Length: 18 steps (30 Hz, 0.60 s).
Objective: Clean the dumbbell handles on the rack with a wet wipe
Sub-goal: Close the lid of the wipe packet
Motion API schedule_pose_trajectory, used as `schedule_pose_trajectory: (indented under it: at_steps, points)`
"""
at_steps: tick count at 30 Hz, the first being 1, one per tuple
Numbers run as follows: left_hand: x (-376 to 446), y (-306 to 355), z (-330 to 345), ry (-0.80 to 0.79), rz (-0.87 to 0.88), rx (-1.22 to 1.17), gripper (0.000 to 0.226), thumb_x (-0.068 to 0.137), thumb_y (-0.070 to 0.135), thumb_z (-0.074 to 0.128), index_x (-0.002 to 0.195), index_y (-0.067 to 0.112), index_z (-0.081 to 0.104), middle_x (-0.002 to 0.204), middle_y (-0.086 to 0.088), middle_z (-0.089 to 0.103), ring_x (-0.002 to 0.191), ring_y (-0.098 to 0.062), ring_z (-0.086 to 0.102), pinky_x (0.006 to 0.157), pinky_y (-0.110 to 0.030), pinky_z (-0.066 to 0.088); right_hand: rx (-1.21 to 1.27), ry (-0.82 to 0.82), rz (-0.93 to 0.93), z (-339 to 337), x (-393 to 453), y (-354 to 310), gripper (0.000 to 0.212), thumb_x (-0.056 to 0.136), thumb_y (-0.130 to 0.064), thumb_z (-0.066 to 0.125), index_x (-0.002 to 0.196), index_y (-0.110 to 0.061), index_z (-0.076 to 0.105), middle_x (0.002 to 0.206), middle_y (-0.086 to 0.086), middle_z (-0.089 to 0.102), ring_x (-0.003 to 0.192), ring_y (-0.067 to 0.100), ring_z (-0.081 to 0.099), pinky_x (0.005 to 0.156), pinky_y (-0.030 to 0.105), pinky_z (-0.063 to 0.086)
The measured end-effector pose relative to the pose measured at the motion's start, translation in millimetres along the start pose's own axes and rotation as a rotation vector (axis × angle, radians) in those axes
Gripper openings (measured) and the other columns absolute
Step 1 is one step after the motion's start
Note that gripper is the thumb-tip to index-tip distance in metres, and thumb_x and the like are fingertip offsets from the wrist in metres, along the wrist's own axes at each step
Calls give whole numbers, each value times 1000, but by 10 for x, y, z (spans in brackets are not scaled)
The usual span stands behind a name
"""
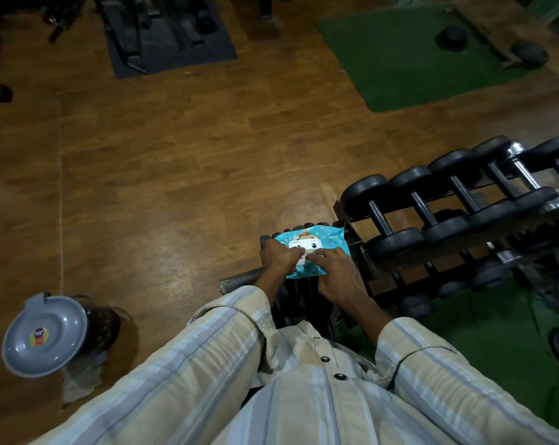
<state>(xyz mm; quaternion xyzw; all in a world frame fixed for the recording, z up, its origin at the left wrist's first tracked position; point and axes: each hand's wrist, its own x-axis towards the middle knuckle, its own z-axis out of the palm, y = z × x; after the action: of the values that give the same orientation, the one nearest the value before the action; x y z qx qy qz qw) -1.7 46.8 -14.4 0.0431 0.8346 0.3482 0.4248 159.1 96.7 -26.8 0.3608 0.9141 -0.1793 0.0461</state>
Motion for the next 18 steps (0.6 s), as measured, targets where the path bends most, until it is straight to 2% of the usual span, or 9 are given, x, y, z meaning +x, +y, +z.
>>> schedule_pose_trajectory:
  at_steps: [2,4,10,18]
  points:
    - [-21,-20,23,10,57,125,69,70,24,94,126,7,57,126,-11,63,111,-30,68,86,-38,61,-20,-30,11,-30,14,-8,64,77,-15,64,139,-29,60,139,-3,60,122,24,51,99,41,50]
    - [-44,-15,28,40,94,171,68,71,23,93,127,9,57,133,-12,59,117,-30,65,93,-38,58,-34,-49,14,-43,12,-25,67,76,-14,62,141,-29,59,141,-4,59,123,25,50,99,40,48]
    - [-63,19,25,66,107,195,66,72,22,91,126,7,57,134,-15,57,118,-33,64,93,-39,57,-45,-66,50,-28,0,-118,69,76,-10,61,143,-29,56,144,0,53,126,27,47,97,39,48]
    - [-76,3,28,75,157,205,68,72,17,89,128,5,53,137,-17,55,128,-31,57,97,-37,53,-117,-71,53,-69,18,-163,63,82,-14,63,142,-33,58,130,4,52,120,28,46,91,40,46]
